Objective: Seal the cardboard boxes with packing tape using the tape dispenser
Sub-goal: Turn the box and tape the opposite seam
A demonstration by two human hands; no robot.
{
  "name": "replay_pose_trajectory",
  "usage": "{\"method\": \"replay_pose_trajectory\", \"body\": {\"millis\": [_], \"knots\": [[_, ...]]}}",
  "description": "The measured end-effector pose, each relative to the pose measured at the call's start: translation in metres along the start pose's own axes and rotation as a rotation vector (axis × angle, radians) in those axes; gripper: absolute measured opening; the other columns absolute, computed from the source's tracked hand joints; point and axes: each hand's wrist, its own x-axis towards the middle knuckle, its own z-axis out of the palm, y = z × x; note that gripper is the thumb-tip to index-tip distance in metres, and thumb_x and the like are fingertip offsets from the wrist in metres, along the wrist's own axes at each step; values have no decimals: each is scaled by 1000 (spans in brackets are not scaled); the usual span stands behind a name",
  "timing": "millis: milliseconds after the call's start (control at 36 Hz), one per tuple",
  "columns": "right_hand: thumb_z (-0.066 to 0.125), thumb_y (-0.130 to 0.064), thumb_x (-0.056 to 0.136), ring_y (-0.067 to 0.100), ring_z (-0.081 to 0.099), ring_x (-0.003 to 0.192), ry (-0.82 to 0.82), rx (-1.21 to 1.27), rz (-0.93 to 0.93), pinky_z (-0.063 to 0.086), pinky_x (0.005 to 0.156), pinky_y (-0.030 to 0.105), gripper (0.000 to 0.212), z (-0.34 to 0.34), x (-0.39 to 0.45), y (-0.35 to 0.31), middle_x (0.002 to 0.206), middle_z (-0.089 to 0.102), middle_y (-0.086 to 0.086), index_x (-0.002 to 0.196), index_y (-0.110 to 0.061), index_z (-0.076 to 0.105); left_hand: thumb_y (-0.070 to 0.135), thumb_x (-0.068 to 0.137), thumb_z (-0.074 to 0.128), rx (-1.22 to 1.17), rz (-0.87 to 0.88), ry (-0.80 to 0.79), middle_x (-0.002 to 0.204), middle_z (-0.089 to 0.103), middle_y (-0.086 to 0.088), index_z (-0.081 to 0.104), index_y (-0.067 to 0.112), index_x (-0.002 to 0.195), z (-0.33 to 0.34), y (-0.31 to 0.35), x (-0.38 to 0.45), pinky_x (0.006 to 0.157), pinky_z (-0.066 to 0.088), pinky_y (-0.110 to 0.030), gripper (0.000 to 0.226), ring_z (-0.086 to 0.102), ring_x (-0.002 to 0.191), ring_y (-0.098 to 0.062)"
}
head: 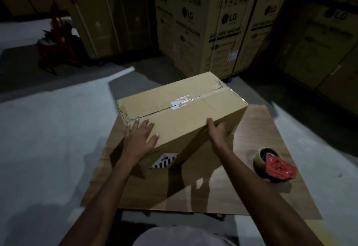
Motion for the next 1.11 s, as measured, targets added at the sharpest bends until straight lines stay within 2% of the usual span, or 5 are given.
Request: {"method": "replay_pose_trajectory", "body": {"millis": [306,444,639,917,1111], "knots": [[57,-65,97,34,35,153,-358,22,99,34,124,52,113,5,-89,47,172,21,16,165,-5,-11,45,104,42,-56,-208,136,159,42,2,53,28,146,36,106,-61,120,16,-46,47,27,152,-27],[47,-70,99,28,25,158,-397,48,178,29,124,59,98,-57,-112,57,176,9,2,168,-22,-3,36,94,60,21,-186,240,106,75,-11,79,23,100,32,156,-93,89,47,-47,24,62,97,-34],[55,-74,92,31,35,153,-472,-36,52,38,120,55,108,-112,-135,73,172,24,-1,167,-28,-9,24,87,76,52,-82,229,58,58,-14,79,18,86,33,183,-120,53,45,-32,7,58,61,-30],[59,-64,97,2,65,101,-459,-129,-205,55,86,32,72,-135,-128,97,116,69,-6,148,-13,49,31,92,65,-163,-115,346,69,73,-5,79,23,90,32,173,-108,61,55,-35,16,69,69,-32],[62,-42,104,11,63,126,-507,-71,-230,52,110,38,60,-131,-94,92,138,67,0,157,-22,44,13,86,77,-197,-62,386,77,72,-13,80,15,105,38,160,-99,61,55,-37,20,66,70,-33]]}}
